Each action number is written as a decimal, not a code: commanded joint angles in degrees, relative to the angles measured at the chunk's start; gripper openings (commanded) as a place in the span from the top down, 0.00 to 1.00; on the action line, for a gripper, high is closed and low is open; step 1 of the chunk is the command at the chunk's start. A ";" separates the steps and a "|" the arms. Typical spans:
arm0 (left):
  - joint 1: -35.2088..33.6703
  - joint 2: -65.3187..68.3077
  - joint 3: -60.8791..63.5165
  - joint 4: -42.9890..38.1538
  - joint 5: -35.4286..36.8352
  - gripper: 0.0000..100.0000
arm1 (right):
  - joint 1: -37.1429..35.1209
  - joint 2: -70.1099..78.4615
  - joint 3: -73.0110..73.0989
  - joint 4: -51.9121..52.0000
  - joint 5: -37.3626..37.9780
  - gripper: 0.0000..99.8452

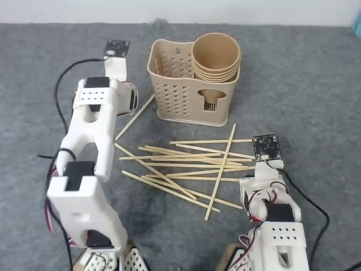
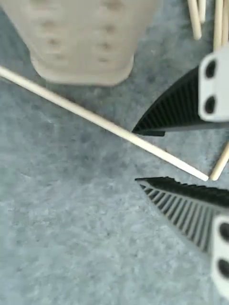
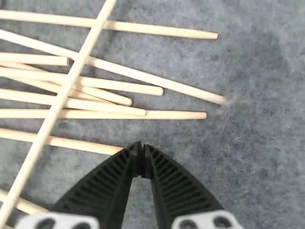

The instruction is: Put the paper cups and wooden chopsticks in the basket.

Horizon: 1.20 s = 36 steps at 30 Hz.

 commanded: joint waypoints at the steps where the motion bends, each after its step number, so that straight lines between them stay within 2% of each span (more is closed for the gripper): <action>1: -0.53 1.67 -2.33 0.18 1.58 0.87 | 0.66 -1.01 -0.35 -0.84 -0.62 0.99; 15: 0.00 5.45 -2.33 -0.79 1.67 0.87 | 0.75 -1.01 -0.35 -0.84 -0.62 0.99; 26: 1.41 5.45 -2.42 -4.75 1.14 0.86 | 0.75 -1.01 0.09 -0.75 -0.62 0.99; 32: 2.46 5.54 -2.24 -0.79 -7.74 0.86 | 0.75 -1.01 0.18 -0.84 -0.62 0.99; 36: 2.11 5.54 -2.15 0.18 -9.14 0.86 | 0.75 -1.01 0.18 -0.84 -0.62 0.99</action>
